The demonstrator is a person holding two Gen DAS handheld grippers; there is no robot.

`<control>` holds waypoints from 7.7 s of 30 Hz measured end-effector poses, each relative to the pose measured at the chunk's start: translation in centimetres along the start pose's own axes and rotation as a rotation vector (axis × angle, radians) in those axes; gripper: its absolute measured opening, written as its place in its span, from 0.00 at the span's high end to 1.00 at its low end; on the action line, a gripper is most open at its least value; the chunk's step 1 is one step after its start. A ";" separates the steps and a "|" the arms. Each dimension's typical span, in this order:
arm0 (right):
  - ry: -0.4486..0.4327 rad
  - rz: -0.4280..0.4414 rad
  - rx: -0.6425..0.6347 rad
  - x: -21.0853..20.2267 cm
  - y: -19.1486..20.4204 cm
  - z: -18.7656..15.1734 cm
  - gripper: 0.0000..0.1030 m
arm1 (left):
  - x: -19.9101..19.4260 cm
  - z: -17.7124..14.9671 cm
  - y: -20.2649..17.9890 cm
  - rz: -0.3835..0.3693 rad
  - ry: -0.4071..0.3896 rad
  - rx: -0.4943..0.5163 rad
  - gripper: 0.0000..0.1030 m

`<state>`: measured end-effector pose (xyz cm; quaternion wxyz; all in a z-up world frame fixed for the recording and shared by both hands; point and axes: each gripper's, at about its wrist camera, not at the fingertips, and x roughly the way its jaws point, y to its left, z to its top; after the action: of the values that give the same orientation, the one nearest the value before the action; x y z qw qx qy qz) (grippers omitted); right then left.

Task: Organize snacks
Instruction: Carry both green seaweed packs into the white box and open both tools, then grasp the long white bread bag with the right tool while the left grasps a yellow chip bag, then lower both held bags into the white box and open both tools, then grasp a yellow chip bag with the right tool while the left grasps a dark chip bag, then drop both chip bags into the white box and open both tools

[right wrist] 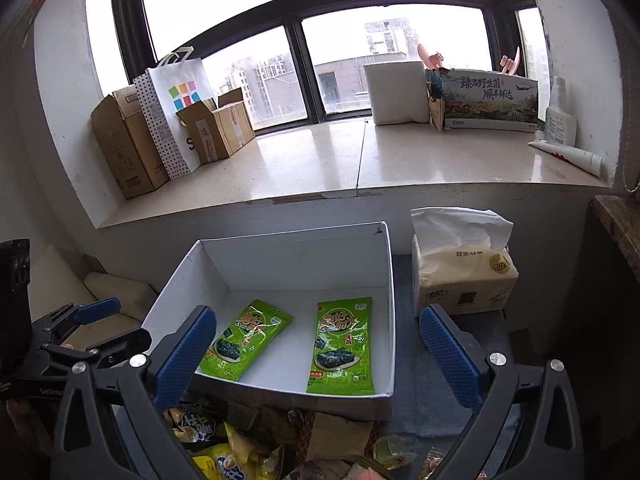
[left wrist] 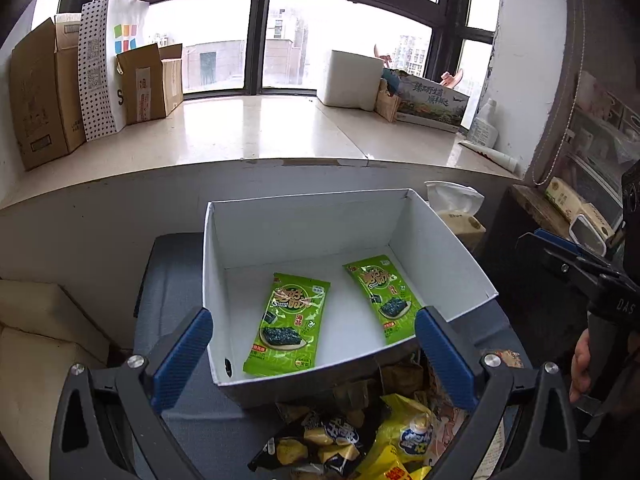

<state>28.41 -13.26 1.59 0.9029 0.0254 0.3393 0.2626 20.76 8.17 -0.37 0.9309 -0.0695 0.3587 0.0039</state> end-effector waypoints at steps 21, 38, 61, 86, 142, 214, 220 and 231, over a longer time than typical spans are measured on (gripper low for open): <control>0.221 -0.008 0.158 -6.1 -1.2 -19.7 0.00 | -11.3 -15.0 -3.3 0.022 -0.027 0.039 0.00; 0.327 0.057 0.266 1.7 -2.0 -19.7 0.41 | -9.2 -17.1 -3.1 0.009 0.042 0.068 0.00; 0.119 0.102 0.310 -9.4 -4.3 -19.6 0.65 | 3.7 -16.3 -8.9 0.063 0.210 0.315 0.00; 0.126 0.130 0.262 -9.4 -1.5 -18.4 0.65 | -6.6 -13.7 -3.4 -0.078 0.020 0.111 0.66; -0.061 0.171 -0.038 -6.4 3.1 -7.3 0.00 | -7.6 -6.5 -2.9 -0.012 -0.119 0.087 0.00; -0.023 0.302 0.044 -9.6 1.9 -16.3 0.29 | 2.5 -12.5 1.6 -0.013 0.159 0.074 0.52; -0.015 0.312 0.025 -9.4 2.9 -16.3 0.29 | -1.8 -12.6 1.3 -0.043 0.097 0.058 0.55; -0.069 0.274 -0.065 -7.6 4.4 -9.2 0.29 | -10.3 -4.3 -1.0 -0.059 -0.117 0.095 0.54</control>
<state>15.81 -14.47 0.07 0.8701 0.0512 0.2929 0.3931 10.26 7.03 3.47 0.9523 -0.0354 0.3010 -0.0363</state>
